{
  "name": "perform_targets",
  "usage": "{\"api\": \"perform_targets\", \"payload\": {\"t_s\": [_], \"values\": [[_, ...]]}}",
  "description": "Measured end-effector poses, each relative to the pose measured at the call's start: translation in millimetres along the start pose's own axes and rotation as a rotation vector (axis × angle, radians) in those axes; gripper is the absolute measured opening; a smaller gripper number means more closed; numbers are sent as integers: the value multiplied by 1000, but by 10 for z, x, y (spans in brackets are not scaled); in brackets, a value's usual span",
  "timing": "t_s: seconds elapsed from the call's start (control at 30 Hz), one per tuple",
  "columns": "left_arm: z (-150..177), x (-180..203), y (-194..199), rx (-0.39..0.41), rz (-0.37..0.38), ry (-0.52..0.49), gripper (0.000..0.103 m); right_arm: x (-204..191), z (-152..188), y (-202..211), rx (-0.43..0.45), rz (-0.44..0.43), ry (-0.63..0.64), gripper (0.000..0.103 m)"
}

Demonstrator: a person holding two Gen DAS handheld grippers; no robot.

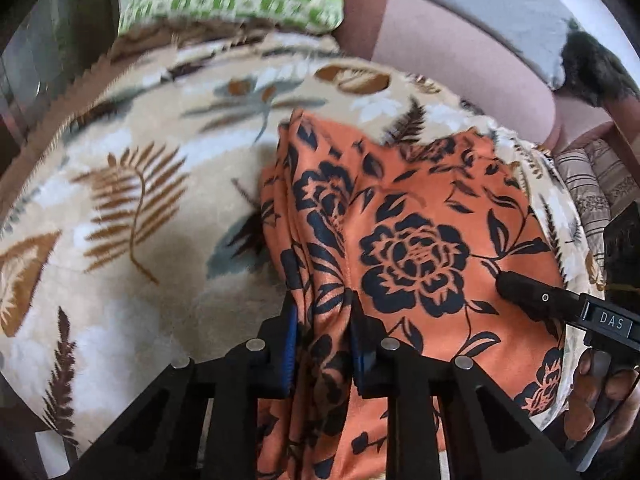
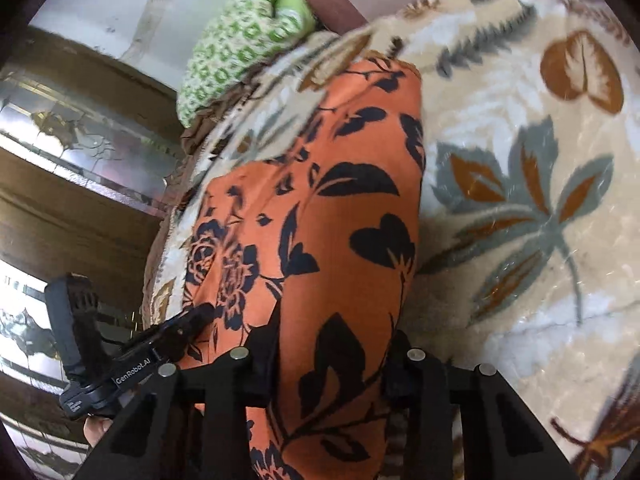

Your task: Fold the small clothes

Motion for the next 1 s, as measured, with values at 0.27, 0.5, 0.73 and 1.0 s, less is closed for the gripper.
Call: {"api": "perform_targets", "payload": {"t_s": [0.27, 0.5, 0.73, 1.0], "values": [[-260, 567, 367, 117, 40, -54, 22, -158, -233, 729, 124, 34, 105, 38], [-539, 1154, 581, 194, 68, -117, 22, 0, -583, 1385, 231, 62, 147, 38], [-717, 1467, 532, 216, 82, -131, 22, 124, -851, 1643, 268, 91, 183, 38], [-711, 1568, 112, 163, 55, -139, 22, 496, -848, 1349, 243, 83, 146, 38]]}}
Point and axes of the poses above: each gripper's, at about its wrist camera, not at the fingertips, and y roughly against the way its jaws point, x to its right, z to its underside, the point moved 6 cm from there along -y, roughly the way its jaws point, and after that the axes turned 6 degrees about y, right-handed, at the moved point
